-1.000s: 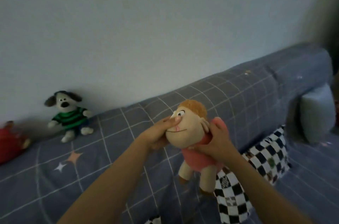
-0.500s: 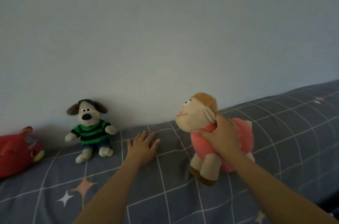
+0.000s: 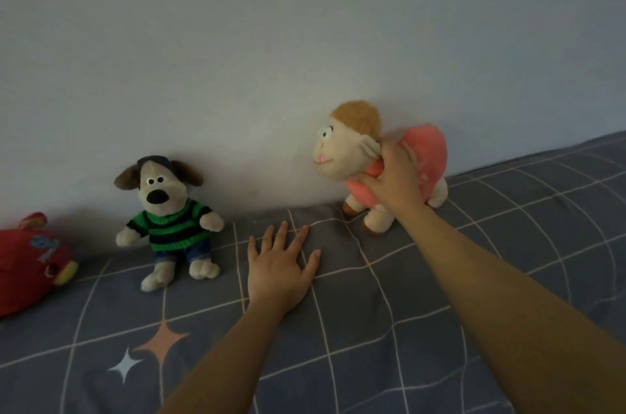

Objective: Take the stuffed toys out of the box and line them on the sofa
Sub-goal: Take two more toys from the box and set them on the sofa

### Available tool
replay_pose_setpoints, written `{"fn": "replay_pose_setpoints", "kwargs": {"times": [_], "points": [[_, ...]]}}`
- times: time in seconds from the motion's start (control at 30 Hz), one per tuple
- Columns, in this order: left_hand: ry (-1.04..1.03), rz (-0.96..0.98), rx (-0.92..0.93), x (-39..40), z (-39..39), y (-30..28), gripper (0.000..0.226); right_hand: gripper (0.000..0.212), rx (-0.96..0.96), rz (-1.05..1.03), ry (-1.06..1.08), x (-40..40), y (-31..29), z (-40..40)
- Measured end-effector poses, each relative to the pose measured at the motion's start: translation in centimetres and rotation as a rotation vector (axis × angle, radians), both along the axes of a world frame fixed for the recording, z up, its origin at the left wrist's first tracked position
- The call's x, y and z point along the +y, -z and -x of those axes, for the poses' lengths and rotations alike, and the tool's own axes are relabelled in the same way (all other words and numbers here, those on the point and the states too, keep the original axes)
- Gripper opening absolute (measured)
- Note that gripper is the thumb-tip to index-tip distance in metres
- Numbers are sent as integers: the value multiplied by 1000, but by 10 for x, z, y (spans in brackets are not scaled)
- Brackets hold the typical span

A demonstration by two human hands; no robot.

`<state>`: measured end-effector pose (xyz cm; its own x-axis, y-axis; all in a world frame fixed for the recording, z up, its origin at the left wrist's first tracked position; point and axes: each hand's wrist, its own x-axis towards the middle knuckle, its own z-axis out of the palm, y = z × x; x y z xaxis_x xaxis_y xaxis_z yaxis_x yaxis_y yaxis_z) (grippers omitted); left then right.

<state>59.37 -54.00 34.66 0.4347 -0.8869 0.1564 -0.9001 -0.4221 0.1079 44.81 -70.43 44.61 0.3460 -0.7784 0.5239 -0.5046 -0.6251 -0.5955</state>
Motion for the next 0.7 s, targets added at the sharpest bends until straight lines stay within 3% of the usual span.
{"fn": "replay_pose_setpoints", "kwargs": {"times": [0.1, 0.27, 0.43, 0.53, 0.7], "points": [[-2, -12, 11, 0, 0, 0, 75, 55, 29, 38, 24, -10, 13, -1], [-3, 4, 16, 1, 0, -1, 72, 59, -118, 73, 23, -3, -4, -7], [-1, 12, 8, 0, 1, -1, 81, 61, 30, 139, 47, 4, 9, -11], [0, 29, 12, 1, 1, -1, 90, 71, 48, 218, 144, 5, 14, -10], [-3, 11, 10, 0, 1, -1, 76, 103, 83, 246, 174, 12, 15, -3]]}}
